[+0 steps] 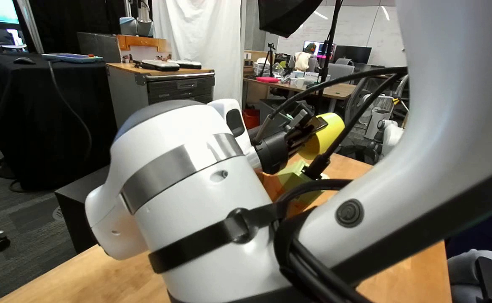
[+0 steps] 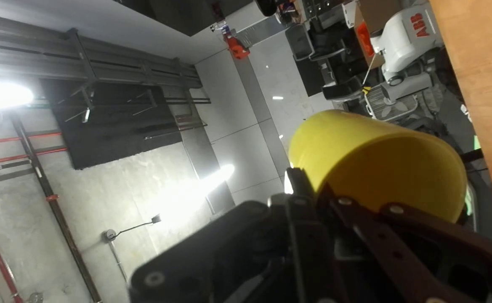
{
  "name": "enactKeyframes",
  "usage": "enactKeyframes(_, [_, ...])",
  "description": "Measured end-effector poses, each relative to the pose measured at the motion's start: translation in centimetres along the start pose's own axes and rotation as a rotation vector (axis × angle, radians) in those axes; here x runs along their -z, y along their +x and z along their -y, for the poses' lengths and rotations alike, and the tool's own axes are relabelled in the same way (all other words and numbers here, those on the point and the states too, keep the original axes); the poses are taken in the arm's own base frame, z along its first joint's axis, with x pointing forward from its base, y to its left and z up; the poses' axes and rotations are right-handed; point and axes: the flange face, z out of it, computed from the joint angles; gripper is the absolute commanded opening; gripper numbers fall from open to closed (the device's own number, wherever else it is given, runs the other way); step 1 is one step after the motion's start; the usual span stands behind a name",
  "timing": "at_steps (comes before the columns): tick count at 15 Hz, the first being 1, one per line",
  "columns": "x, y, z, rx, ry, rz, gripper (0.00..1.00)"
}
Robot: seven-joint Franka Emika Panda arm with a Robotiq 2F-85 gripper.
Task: Pour the contents of the yellow cup into the bowl
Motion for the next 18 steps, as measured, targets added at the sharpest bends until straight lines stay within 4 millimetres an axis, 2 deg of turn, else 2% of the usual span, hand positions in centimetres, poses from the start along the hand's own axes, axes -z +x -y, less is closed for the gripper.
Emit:
enactKeyframes(10, [-0.44, 0.13, -0.50, -0.007, -0.121, -0.005, 0.06])
enactKeyframes(18, [-0.01, 0.34, -0.59, 0.019, -0.111, -0.012, 0.06])
